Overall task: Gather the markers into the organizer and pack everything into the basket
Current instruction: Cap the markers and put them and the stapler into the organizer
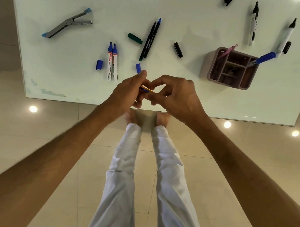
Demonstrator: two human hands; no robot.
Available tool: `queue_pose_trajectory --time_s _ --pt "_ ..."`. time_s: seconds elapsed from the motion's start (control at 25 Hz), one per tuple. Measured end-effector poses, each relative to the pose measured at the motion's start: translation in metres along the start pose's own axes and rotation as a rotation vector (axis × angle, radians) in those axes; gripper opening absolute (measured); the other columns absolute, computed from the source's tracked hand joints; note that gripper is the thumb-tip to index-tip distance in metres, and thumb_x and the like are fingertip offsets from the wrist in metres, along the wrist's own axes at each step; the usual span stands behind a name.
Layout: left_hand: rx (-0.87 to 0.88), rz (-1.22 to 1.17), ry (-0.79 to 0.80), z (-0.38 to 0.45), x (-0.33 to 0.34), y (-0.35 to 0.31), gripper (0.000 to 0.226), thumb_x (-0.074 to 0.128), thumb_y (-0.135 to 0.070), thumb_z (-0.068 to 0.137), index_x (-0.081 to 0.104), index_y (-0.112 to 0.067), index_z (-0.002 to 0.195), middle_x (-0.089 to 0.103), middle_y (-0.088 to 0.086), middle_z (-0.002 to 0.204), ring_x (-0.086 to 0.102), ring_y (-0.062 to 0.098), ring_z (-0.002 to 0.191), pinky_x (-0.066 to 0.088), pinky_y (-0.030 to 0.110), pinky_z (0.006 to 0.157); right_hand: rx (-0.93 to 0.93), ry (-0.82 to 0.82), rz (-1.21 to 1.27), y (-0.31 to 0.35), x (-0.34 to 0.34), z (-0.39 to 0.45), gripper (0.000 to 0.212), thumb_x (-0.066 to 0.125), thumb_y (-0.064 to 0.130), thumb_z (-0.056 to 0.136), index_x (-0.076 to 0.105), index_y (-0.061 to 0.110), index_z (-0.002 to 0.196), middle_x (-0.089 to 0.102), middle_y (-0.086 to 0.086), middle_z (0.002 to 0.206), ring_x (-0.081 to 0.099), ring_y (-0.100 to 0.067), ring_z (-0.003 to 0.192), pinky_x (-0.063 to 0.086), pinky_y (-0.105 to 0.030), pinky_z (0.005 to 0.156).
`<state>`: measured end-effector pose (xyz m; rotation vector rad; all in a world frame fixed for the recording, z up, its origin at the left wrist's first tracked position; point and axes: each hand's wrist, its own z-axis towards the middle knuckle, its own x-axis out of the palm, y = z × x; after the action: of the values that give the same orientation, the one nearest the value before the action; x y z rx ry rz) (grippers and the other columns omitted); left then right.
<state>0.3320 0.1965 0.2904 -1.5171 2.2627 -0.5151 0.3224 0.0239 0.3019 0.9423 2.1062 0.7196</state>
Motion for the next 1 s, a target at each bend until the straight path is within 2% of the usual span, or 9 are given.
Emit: queue_pose_trajectory --time_s 0.08,0.2,0.36,0.48,0.56,0.64,0.76,0.84,1.0 --pt "0.004 -0.041 -0.065 -0.003 0.008 0.000 0.059 0.029 -0.046 0.113 0.071 -0.006 0.110 0.065 0.005 0.077 0.055 0.015 0.059 0.053 0.033 0.062 -0.044 -0.033 -0.067 0.007 0.007 -0.003 0.023 0.077 0.037 0.093 0.080 0.019 0.107 0.076 0.006 0.067 0.066 -0.001 0.055 0.043 -0.007 0.062" --pt "-0.014 -0.076 -0.104 -0.004 0.015 0.004 0.057 0.030 -0.041 0.114 0.073 -0.004 0.105 0.067 0.006 0.079 0.051 0.016 0.063 0.046 0.032 0.065 -0.016 -0.071 -0.171 0.016 0.013 -0.002 0.023 0.074 0.038 0.094 0.082 0.017 0.098 0.075 0.004 0.070 0.067 -0.013 0.065 0.054 -0.026 0.073" --pt "0.023 -0.064 -0.052 -0.001 0.011 0.011 0.053 0.033 -0.038 0.114 0.073 -0.006 0.102 0.059 0.009 0.072 0.051 0.021 0.068 0.046 0.034 0.068 0.056 -0.105 -0.233 0.020 0.024 0.000 0.026 0.070 0.034 0.091 0.078 0.012 0.082 0.073 -0.001 0.070 0.063 -0.017 0.062 0.051 -0.030 0.062" --pt "0.106 0.043 -0.005 0.005 0.007 0.010 0.049 0.027 -0.045 0.114 0.065 -0.019 0.129 0.064 0.011 0.095 0.062 0.024 0.089 0.052 0.043 0.090 0.046 -0.154 -0.246 0.017 0.026 0.000 0.030 0.067 0.041 0.094 0.076 0.013 0.086 0.063 0.005 0.075 0.056 -0.012 0.069 0.042 -0.027 0.062" --pt "0.177 0.132 -0.098 0.010 0.004 0.010 0.046 0.024 -0.049 0.112 0.051 -0.026 0.142 0.068 0.002 0.113 0.065 0.023 0.105 0.048 0.042 0.100 0.022 -0.205 -0.289 0.010 0.014 0.003 0.032 0.066 0.045 0.097 0.077 0.016 0.095 0.062 0.002 0.085 0.057 -0.016 0.080 0.043 -0.028 0.066" --pt "0.156 0.020 -0.223 0.017 -0.003 0.008 0.046 0.025 -0.051 0.112 0.049 -0.025 0.141 0.071 0.001 0.114 0.065 0.022 0.110 0.047 0.043 0.102 0.083 -0.348 -0.230 -0.001 -0.009 0.007 0.028 0.066 0.042 0.099 0.076 0.015 0.099 0.065 0.006 0.080 0.064 -0.013 0.073 0.049 -0.027 0.064" --pt "0.020 -0.179 -0.290 0.025 -0.020 0.010 0.054 0.023 -0.051 0.113 0.056 -0.015 0.137 0.073 0.004 0.109 0.066 0.022 0.108 0.046 0.051 0.110 0.119 -0.613 -0.132 -0.019 -0.055 0.007 0.022 0.066 0.032 0.100 0.072 0.010 0.098 0.063 0.014 0.070 0.063 0.005 0.063 0.048 -0.008 0.064" --pt "0.002 -0.173 -0.290 0.025 -0.028 0.017 0.058 0.023 -0.050 0.113 0.058 -0.011 0.138 0.073 0.006 0.110 0.067 0.023 0.109 0.047 0.052 0.111 0.143 -0.745 -0.153 -0.030 -0.083 0.004 0.025 0.060 0.033 0.103 0.070 0.011 0.098 0.066 0.014 0.074 0.064 0.002 0.068 0.049 -0.008 0.069" --pt "0.019 -0.161 -0.269 0.021 -0.032 0.030 0.058 0.023 -0.048 0.114 0.061 -0.009 0.134 0.073 0.005 0.106 0.069 0.028 0.112 0.050 0.051 0.109 0.167 -0.797 -0.173 -0.045 -0.110 0.000 0.030 0.057 0.036 0.105 0.069 0.009 0.107 0.067 0.011 0.085 0.063 0.000 0.068 0.047 -0.001 0.070"
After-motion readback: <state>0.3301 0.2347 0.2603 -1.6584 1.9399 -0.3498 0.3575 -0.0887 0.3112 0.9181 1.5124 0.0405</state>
